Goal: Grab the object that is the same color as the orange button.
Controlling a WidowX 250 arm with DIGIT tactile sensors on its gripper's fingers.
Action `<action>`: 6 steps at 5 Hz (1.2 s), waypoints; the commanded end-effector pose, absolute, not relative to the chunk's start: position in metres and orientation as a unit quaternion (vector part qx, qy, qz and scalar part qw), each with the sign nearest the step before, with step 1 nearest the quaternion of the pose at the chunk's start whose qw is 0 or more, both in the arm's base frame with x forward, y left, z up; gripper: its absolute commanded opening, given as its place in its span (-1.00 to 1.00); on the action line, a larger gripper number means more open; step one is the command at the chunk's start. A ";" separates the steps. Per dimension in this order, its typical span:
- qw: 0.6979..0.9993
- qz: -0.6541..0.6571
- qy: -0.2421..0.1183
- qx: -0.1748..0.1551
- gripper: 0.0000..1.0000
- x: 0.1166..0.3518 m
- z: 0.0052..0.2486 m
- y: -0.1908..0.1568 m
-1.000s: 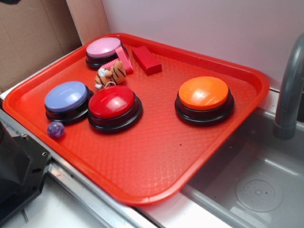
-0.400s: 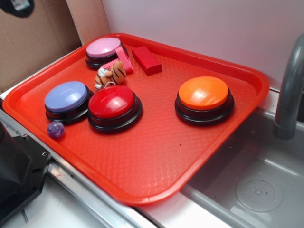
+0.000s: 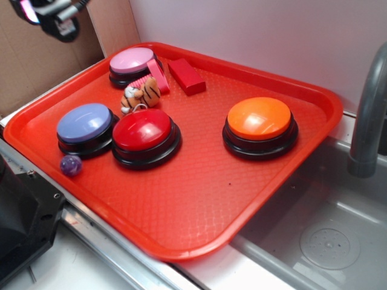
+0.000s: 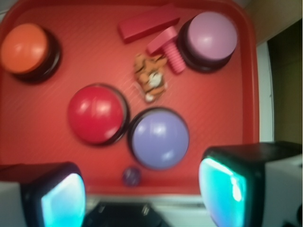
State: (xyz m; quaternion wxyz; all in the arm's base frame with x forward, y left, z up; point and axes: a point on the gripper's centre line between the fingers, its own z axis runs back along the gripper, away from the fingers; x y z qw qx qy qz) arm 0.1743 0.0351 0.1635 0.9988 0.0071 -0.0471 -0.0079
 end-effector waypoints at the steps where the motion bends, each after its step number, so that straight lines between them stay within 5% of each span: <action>1: 0.996 -0.003 -0.085 -0.003 1.00 0.214 0.120 0.054; 6: 0.996 0.069 -0.060 0.004 1.00 0.240 0.039 0.055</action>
